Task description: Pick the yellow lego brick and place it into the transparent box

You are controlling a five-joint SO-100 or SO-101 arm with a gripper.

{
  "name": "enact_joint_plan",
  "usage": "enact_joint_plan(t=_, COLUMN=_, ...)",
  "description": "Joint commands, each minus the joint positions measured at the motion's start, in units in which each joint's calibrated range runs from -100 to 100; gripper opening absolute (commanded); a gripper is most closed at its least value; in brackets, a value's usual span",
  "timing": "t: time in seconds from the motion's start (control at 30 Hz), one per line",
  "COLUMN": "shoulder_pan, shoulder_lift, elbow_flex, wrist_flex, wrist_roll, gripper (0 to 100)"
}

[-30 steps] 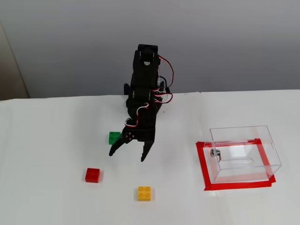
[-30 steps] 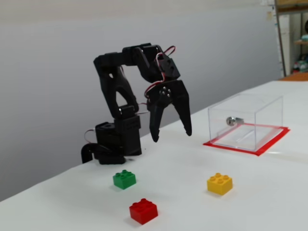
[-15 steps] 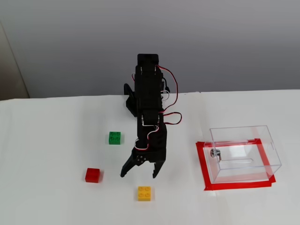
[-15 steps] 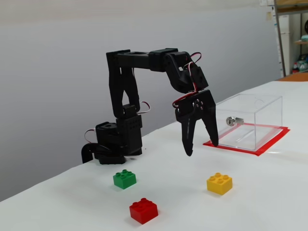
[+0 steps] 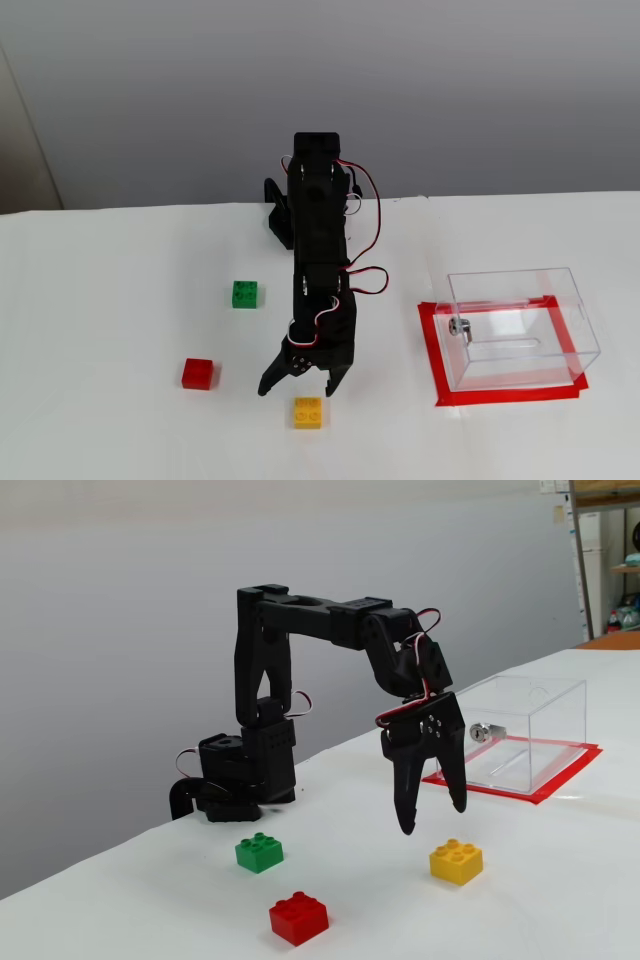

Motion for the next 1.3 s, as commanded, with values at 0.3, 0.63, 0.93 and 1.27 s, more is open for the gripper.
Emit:
enact_joint_plan(t=0.3, shoulder_pan=0.56, shoulder_lift=8.61, elbow_flex=-9.24, wrist_flex=-0.62, wrist_roll=0.01, gripper=42)
enact_joint_plan(t=0.63, shoulder_pan=0.41, shoulder_lift=12.68, elbow_flex=-10.23, wrist_flex=-0.45, wrist_roll=0.16, gripper=42)
enact_joint_plan(t=0.93, shoulder_pan=0.34, shoulder_lift=13.19, elbow_flex=-10.23, wrist_flex=-0.53, wrist_roll=0.16, gripper=41)
enact_joint_plan(t=1.27, shoulder_pan=0.19, shoulder_lift=15.48, elbow_flex=-10.32, wrist_flex=-0.53, wrist_roll=0.21, gripper=41)
